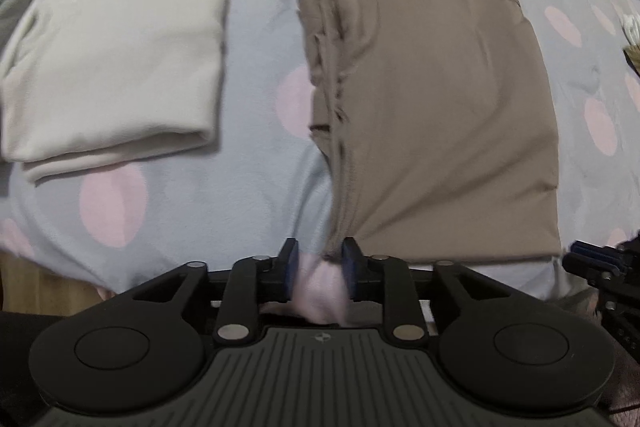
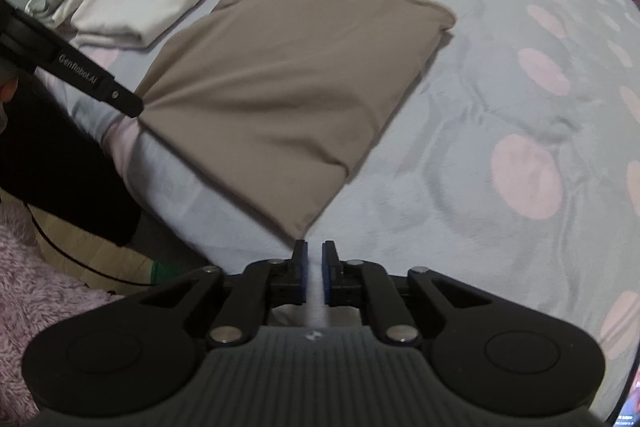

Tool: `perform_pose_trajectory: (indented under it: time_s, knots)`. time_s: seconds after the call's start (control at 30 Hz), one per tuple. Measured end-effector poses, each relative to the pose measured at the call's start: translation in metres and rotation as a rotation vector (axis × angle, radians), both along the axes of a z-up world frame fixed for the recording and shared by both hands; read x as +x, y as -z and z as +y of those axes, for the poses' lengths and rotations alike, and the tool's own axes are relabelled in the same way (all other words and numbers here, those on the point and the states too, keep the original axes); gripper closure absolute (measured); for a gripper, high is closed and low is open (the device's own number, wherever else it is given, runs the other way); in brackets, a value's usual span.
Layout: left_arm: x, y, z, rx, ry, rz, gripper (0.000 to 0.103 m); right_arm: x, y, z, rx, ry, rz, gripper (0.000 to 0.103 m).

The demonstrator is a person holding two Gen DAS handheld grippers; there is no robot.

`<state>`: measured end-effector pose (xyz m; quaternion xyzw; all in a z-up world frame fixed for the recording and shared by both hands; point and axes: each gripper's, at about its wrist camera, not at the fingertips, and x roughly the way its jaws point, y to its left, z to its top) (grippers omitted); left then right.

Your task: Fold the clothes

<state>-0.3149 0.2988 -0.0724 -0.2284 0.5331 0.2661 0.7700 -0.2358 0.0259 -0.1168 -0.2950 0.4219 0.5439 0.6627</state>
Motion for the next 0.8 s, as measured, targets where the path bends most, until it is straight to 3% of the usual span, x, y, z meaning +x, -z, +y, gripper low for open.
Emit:
perform_pose_trajectory:
  time_s: [0.07,0.17,0.23,0.4,0.47,0.8]
  knots:
    - [-0.003,-0.005,0.001,0.017,-0.020,-0.008,0.078,0.004,-0.006,-0.003,0.021,0.023,-0.011,0.070]
    - [-0.009,-0.013,0.003,0.040,-0.052,-0.031,0.070,0.007,-0.015,-0.006,0.050,0.046,-0.026,0.067]
    - [-0.011,-0.022,0.007,0.027,-0.067,-0.085,0.055,0.009,-0.020,-0.007,0.076,0.062,-0.031,0.058]
    - [-0.003,-0.031,0.016,-0.020,-0.070,-0.144,0.054,0.016,-0.026,-0.005,0.111,0.092,-0.043,0.056]
    - [0.004,-0.031,0.019,-0.012,-0.060,-0.137,0.054,0.018,-0.028,-0.004,0.120,0.101,-0.055,0.043]
    - [0.049,-0.044,0.031,0.044,0.074,-0.131,0.050,0.025,-0.036,0.003,0.139,0.127,-0.108,0.042]
